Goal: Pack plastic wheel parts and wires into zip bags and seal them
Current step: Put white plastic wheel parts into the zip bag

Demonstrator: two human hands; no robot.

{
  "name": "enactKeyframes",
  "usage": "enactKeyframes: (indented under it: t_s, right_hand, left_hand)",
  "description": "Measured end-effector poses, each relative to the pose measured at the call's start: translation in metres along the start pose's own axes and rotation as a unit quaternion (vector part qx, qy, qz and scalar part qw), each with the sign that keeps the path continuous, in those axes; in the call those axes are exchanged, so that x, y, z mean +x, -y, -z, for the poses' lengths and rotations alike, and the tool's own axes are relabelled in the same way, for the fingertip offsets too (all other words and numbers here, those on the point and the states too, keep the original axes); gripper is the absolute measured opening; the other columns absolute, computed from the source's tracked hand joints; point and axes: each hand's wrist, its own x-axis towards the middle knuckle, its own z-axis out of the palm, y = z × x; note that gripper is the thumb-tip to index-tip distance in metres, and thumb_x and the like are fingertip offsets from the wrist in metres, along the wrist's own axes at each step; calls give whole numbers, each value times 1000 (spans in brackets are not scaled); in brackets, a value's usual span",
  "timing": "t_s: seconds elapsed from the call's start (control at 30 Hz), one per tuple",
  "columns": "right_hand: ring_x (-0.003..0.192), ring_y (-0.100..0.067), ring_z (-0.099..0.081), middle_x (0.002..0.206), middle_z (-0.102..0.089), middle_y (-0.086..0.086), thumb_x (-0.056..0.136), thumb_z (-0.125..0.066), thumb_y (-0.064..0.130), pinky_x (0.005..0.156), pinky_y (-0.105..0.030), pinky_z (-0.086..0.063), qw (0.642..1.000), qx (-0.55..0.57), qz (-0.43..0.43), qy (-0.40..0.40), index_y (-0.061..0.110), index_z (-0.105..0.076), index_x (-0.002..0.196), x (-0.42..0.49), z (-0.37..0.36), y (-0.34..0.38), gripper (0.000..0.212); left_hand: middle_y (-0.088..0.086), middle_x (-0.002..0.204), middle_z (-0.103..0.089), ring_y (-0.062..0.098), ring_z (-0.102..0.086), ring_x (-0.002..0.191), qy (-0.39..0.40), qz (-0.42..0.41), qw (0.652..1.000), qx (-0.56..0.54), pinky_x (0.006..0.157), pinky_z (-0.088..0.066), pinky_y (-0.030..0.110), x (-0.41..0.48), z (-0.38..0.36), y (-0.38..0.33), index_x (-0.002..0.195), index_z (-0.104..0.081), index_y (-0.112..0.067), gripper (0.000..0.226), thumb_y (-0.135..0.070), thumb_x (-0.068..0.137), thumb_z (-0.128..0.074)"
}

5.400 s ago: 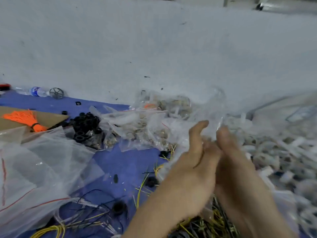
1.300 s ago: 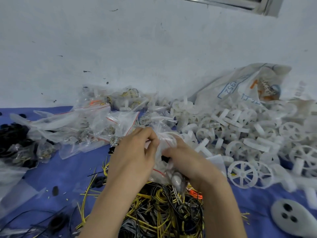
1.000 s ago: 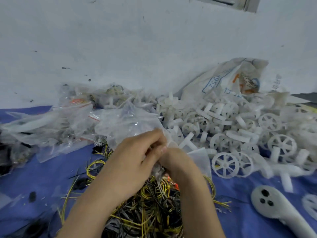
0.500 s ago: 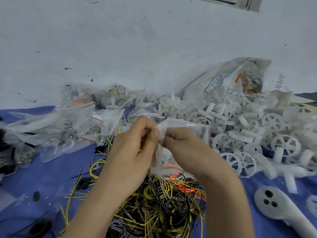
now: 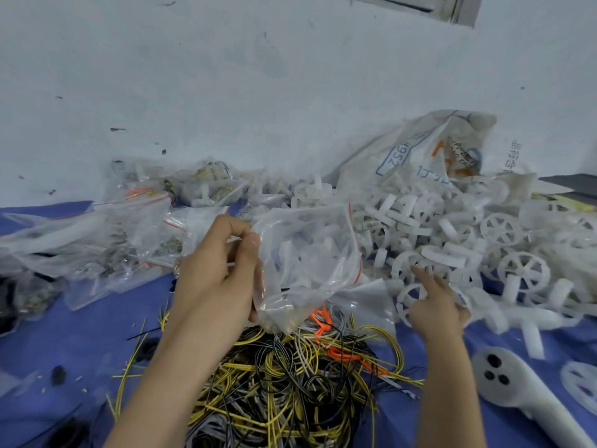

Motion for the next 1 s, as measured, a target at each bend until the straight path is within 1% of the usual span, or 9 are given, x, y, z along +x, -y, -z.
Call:
enactKeyframes:
  t_s: [0.13, 0.27, 0.37, 0.5, 0.6, 0.73, 0.8, 0.87, 1.0]
  right_hand:
    - [128, -36, -21, 150, -23, 7, 88, -33, -4, 107, -48, -19, 999, -19, -24, 9, 49, -42, 135, -2, -18, 4, 71]
    - [123, -37, -26, 142, -29, -1, 91, -50, 7, 104, -46, -23, 998, -45, 1, -39, 41, -52, 130, -5, -30, 8, 52]
    - [119, -41, -30, 140, -31, -6, 86, -52, 4, 100, -47, -32, 998, -40, -3, -57, 31, -55, 124, -4, -30, 5, 46]
    - [113, -48, -37, 135, -31, -19, 83, -46, -5, 90, -46, -38, 995, 39, -17, -86, 19, -54, 119, -4, -17, 0, 44]
    - [107, -45, -46, 133, -34, -24, 78, -55, -10, 91, -43, -40, 986, 109, -14, -124, 10, -50, 119, -2, 0, 2, 45]
    - [96, -36, -58, 112, -57, -18, 76, -73, 5, 81, -42, -47, 962, 214, 114, -125, 14, -55, 104, -5, 28, 18, 34]
    - [81, -29, -65, 94, -63, -8, 77, -74, 11, 72, -40, -55, 913, 364, 180, -34, 24, -60, 87, -22, 42, 35, 23]
    - [63, -20, -67, 82, -66, -1, 72, -75, 22, 59, -27, -55, 818, 519, 229, 94, 28, -65, 78, -42, 51, 53, 13]
    - [53, -23, -61, 76, -65, -2, 62, -84, 35, 55, -25, -50, 662, 612, 307, 305, 20, -60, 79, -71, 57, 78, 33]
  left_hand:
    - [3, 48, -55, 16, -47, 33, 11, -17, 1000, 18, 36, -37, 18, 0, -1, -3, 82, -49, -18, 16, -21, 97, -43]
    - [3, 50, -57, 16, -49, 35, 15, -25, 999, 35, 37, -38, 19, 0, 0, -2, 82, -49, -22, 16, -24, 97, -43]
    - [3, 48, -56, 16, -49, 35, 18, -23, 999, 32, 37, -38, 19, 0, 2, -1, 82, -49, -22, 16, -24, 97, -43]
    - [3, 49, -55, 13, -46, 37, 16, -25, 999, 25, 37, -38, 22, 0, 2, 0, 82, -50, -21, 15, -25, 96, -45]
    - [4, 52, -56, 13, -45, 39, 20, -34, 999, 23, 39, -37, 23, 0, 2, -1, 83, -51, -25, 11, -27, 92, -46]
    - [8, 60, -57, 12, -45, 43, 20, -62, 997, 41, 43, -37, 21, -1, 1, -2, 84, -52, -27, 8, -32, 87, -47]
    - [7, 61, -56, 16, -47, 47, 12, -72, 996, 50, 46, -37, 24, -1, 0, -2, 85, -53, -29, 9, -35, 86, -48]
    - [5, 61, -56, 22, -51, 52, 6, -73, 996, 43, 48, -39, 26, -1, -1, -3, 84, -55, -30, 8, -36, 85, -49]
    - [2, 60, -57, 14, -47, 43, 7, -70, 997, 32, 43, -38, 24, -2, -2, -5, 84, -56, -32, 5, -34, 86, -51]
